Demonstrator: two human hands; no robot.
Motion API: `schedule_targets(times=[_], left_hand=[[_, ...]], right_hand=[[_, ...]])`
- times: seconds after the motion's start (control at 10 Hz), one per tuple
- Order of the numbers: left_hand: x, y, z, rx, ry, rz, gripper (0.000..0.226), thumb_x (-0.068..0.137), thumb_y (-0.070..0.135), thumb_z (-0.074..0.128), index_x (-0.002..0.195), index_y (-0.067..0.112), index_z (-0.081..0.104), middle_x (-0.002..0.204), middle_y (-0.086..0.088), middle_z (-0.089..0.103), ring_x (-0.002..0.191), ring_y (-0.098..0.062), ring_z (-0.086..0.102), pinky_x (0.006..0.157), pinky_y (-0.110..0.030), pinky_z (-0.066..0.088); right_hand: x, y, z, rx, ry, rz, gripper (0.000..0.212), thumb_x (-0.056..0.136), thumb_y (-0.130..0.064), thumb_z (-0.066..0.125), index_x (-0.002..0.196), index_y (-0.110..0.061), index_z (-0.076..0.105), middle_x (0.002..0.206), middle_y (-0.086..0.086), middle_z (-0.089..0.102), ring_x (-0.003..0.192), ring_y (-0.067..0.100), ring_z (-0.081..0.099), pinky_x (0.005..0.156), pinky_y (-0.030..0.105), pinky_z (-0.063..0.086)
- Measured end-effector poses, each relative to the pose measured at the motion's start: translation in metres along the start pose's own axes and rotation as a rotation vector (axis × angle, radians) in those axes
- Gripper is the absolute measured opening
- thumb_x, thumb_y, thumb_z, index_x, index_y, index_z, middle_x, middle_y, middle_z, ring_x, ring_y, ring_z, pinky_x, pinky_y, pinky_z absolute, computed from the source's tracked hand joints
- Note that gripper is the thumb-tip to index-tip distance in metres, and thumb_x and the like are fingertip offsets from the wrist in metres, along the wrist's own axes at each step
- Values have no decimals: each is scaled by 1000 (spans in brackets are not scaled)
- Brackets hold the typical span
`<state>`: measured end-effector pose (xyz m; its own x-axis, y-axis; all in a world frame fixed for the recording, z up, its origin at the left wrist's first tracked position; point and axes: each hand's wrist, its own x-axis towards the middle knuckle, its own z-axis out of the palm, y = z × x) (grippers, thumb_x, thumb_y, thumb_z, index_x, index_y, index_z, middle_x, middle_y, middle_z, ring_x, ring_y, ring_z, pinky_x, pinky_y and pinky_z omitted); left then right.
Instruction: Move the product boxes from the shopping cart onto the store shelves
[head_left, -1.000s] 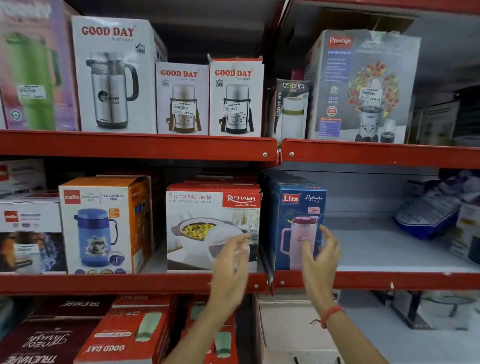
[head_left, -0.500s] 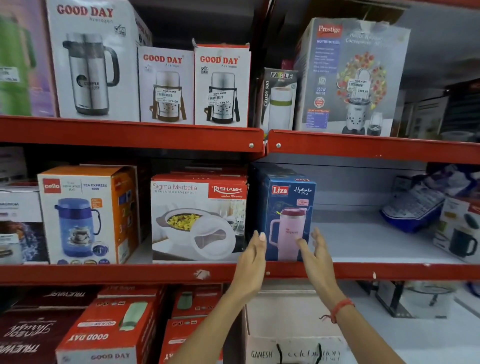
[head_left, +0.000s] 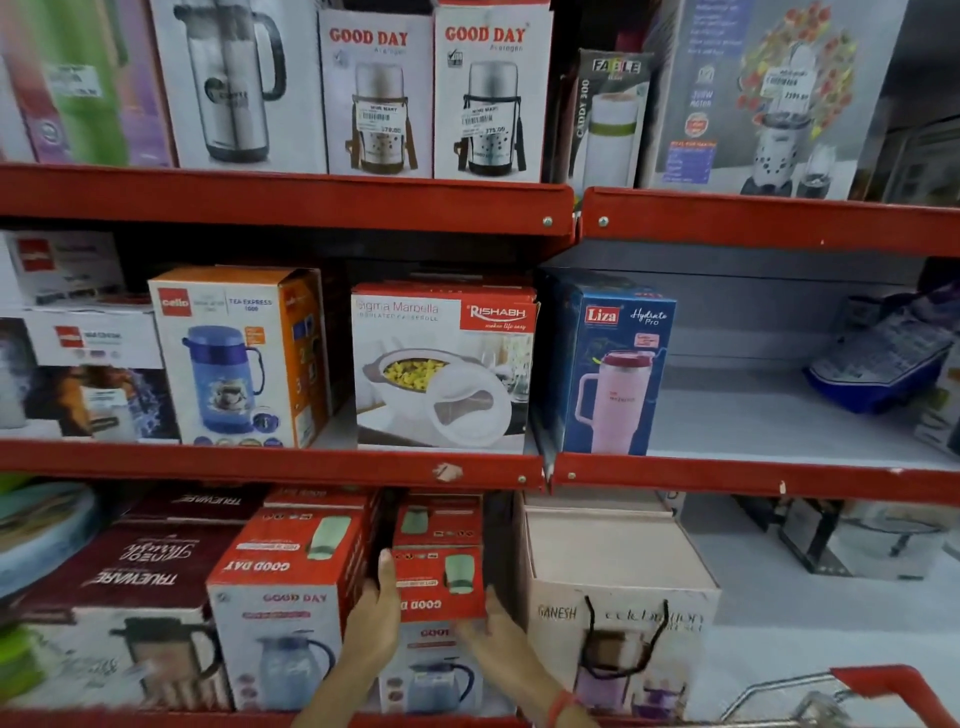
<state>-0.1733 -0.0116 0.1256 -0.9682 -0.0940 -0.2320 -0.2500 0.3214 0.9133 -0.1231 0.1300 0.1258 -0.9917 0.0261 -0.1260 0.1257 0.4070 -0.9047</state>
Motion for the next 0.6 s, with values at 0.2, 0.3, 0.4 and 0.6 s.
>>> schedule_targets(times=[0.2,0.3,0.4,0.6], left_hand=[[-1,0,-5,-41,-80,0,99,69,77,4,104,12,70,97,-10,74,97,-27,67,103,-43,46],[-5,-2,-6,22,-134,0,90,82,71,6,107,12,69,102,-11,73,100,-27,66,105,-45,45],[-14,-1,-9,136,-80,159,71,92,61,17,118,11,59,100,-8,72,98,-23,67,100,-43,49],[-45,116,-47,339,350,939,64,97,52,17,151,18,18,160,-1,18,146,-10,22,120,-27,19]], right_hand=[[2,10,0,-28,4,136,52,91,-27,54,140,-22,37,124,-2,64,107,9,59,96,18,42],[0,7,-4,-56,3,134,61,91,-27,53,146,-17,28,127,0,63,115,14,58,102,22,43],[-9,-11,-8,-182,50,1,62,92,-31,53,146,-18,26,130,0,60,118,15,58,100,21,44],[-22,-130,-67,-439,631,-574,53,96,-38,42,146,-21,32,152,-2,37,139,12,36,113,24,24]])
